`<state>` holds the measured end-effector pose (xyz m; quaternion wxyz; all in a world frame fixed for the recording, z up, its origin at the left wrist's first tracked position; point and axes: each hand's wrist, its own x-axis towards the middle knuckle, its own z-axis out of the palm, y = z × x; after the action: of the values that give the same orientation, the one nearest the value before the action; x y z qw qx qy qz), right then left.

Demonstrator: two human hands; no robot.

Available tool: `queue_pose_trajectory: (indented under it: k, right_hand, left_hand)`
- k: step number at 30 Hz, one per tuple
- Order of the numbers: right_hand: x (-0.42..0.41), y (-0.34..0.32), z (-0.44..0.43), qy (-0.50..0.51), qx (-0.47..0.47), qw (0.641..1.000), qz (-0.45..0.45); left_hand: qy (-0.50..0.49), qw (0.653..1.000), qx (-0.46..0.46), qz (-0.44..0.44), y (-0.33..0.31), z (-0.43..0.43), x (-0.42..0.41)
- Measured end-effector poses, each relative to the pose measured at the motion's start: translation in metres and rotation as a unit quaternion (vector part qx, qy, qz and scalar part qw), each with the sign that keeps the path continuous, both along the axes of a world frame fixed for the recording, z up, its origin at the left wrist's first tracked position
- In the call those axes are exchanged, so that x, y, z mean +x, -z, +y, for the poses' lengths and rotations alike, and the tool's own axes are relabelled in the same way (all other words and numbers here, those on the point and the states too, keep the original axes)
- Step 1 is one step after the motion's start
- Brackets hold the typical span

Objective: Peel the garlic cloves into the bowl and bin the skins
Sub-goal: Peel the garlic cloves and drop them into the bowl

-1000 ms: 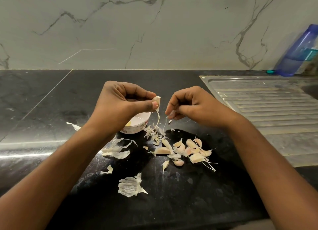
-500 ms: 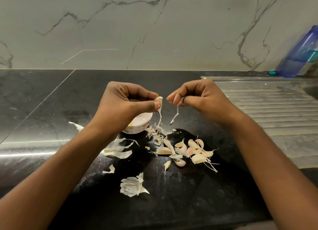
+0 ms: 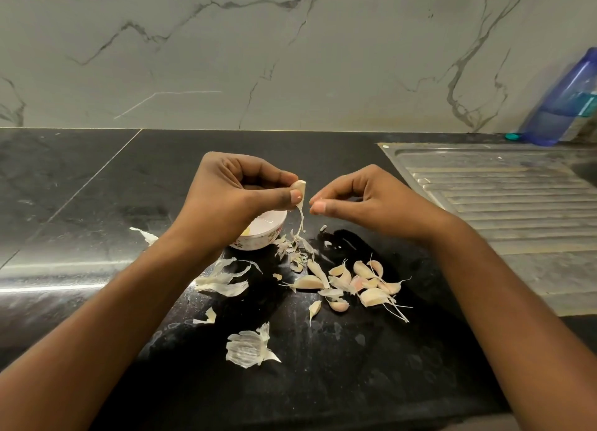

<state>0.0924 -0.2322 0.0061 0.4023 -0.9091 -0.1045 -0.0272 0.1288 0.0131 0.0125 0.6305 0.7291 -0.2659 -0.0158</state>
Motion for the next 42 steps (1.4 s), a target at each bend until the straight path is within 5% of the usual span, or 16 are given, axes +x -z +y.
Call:
queue_pose_trajectory:
  k: [11,19,25,29,36,42]
  right_hand:
    - [0.001,0.005,-0.002,-0.018,-0.003,0.997,0.075]
    - [-0.002,0.000,-0.003,0.002,-0.016,1.000,-0.016]
    - [-0.002,-0.001,-0.006,-0.018,-0.022,0.999,0.020]
    - [-0.005,-0.008,-0.008,-0.058,0.010,0.997,0.048]
    - [-0.008,-0.010,0.001,-0.015,0.114,0.992,-0.055]
    - [-0.009,-0.009,0.007,-0.040,0.141,0.988,-0.053]
  left_hand:
    - [0.002,1.000,0.001,-0.002,-0.001,0.000,-0.001]
    - [0.002,1.000,0.005,-0.003,-0.001,0.000,-0.001]
    - [0.001,1.000,0.006,-0.004,0.000,0.000,0.000]
    - [0.000,1.000,0.008,-0.003,0.000,0.000,0.000]
    - [0.020,1.000,-0.005,0.022,0.000,-0.001,0.000]
    - [0.029,0.999,0.004,0.018,0.001,-0.001,0.002]
